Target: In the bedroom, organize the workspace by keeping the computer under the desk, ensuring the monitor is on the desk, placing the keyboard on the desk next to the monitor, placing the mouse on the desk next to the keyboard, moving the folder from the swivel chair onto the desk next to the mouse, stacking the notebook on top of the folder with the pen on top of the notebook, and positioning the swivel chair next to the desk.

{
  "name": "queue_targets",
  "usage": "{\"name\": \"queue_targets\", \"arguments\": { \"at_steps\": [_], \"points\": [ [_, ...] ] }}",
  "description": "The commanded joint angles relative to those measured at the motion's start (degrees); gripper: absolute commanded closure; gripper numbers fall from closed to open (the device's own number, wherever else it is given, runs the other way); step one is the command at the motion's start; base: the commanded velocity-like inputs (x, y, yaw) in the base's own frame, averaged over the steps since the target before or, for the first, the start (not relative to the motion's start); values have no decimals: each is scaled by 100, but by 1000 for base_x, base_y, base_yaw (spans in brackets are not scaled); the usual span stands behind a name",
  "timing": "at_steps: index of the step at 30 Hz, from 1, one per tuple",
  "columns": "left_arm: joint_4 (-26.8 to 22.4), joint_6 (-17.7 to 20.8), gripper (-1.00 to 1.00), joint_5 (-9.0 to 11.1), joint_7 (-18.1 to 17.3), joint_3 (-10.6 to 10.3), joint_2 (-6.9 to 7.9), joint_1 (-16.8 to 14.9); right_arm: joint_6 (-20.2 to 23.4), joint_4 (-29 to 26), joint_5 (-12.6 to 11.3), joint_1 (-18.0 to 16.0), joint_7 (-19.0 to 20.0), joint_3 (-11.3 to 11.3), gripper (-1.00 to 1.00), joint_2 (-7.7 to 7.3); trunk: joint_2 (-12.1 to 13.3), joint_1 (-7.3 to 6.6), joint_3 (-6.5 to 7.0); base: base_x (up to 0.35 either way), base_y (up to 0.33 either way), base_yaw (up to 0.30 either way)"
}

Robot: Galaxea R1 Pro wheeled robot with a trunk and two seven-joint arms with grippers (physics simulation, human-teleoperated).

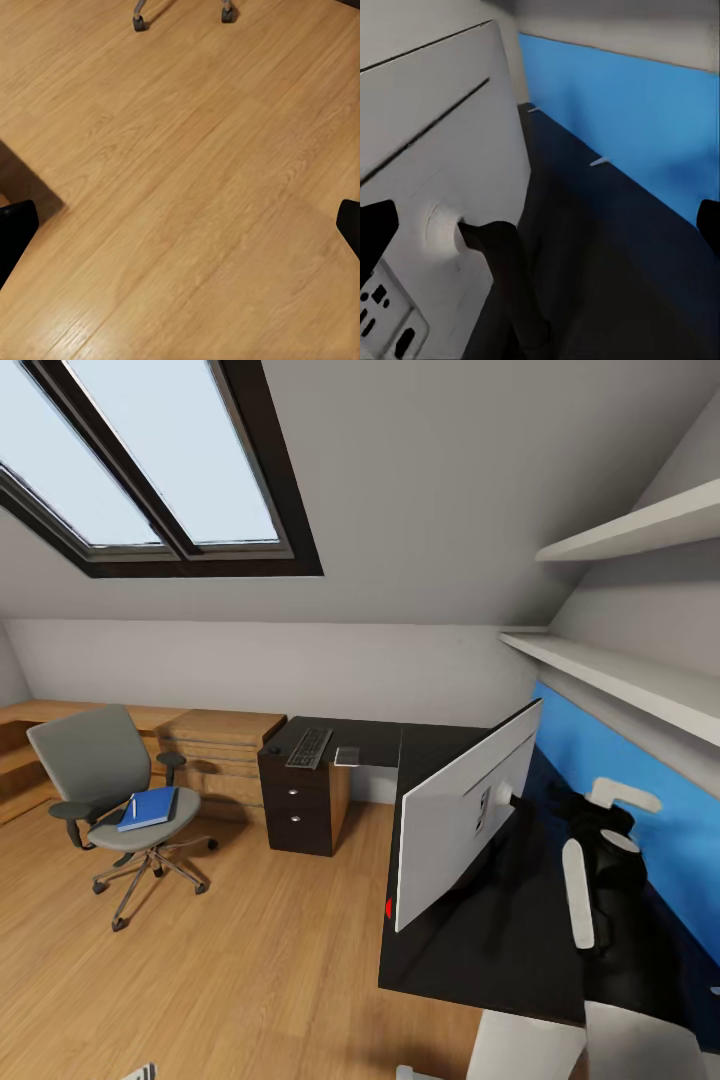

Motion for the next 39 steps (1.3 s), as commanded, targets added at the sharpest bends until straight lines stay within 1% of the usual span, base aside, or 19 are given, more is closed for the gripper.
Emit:
{"name": "queue_targets", "arguments": {
  "at_steps": [1,2,3,4,9,12,13,15,16,18,19,20,23,24,26,28,32,36,39],
  "points": [
    [-6,-19,-100,61,4,1,-4,0,-94,20,-23,104,-20,-3,-100,3,-7,1,-7,0,0,0],
    [-6,-18,-100,62,3,1,-5,0,-220,54,-26,207,-17,-4,-100,3,-7,1,-7,0,0,0],
    [-5,-15,-100,64,6,1,-7,0,-487,143,-27,396,-13,-1,-100,3,-7,1,-7,0,0,0],
    [-5,-4,-100,65,18,-3,-32,0,-1189,576,-20,729,-9,24,-100,7,-7,1,-7,0,0,0],
    [0,10,-100,73,38,-6,-95,2,-2072,1448,3,865,-6,120,-100,2,-7,1,-7,0,0,0],
    [2,13,-100,74,42,-7,-109,5,-2574,1958,10,888,-6,241,-100,-5,-7,1,-7,0,0,0],
    [3,11,-100,75,37,-7,-118,8,-3211,2688,22,901,-23,513,-100,-8,-7,1,-7,0,0,0],
    [3,6,-100,73,31,-7,-123,8,-3474,3037,26,899,-33,647,-100,-14,-7,1,-7,0,0,0],
    [2,-2,-100,70,21,-7,-128,9,-3797,3542,25,882,-41,773,-100,-19,-7,1,-7,0,0,0],
    [0,-6,-100,68,16,-7,-130,9,-4036,4035,24,830,-48,838,-100,-32,-7,1,-7,0,0,0],
    [0,-6,-100,68,16,-7,-130,9,-4036,4035,24,830,-48,838,-100,-32,-7,1,-7,0,0,0],
    [-2,-13,-100,67,10,-6,-135,9,-4204,4491,18,691,-53,871,-100,-86,-7,1,-7,0,0,0],
    [-3,-12,-100,67,5,-2,-140,9,-4356,5083,9,421,-57,891,-100,-197,-7,1,-7,0,0,0],
    [-4,-12,-100,63,4,0,-148,9,-4472,5537,2,215,-58,898,-100,-274,-7,1,-7,0,0,0],
    [-4,-12,-100,59,1,0,-154,9,-4572,5830,-8,81,-57,899,-100,-332,-7,1,-7,0,0,0],
    [-10,-13,-100,53,-5,-3,-167,9,-4829,6397,-26,-170,-50,902,-100,-471,-7,1,-7,0,0,0],
    [-19,-17,-100,45,-12,-8,-169,9,-5035,6856,-33,-341,-37,904,-100,-554,-7,1,-7,0,0,0],
    [-35,-20,-100,42,-14,-48,-170,9,-5122,7117,-36,-440,-22,905,-100,-589,-7,1,-7,0,0,0],
    [-72,-25,-100,41,-15,-209,-169,9,-5165,7242,-36,-482,-13,905,-100,-607,-7,1,-7,0,0,0]
  ]
}}
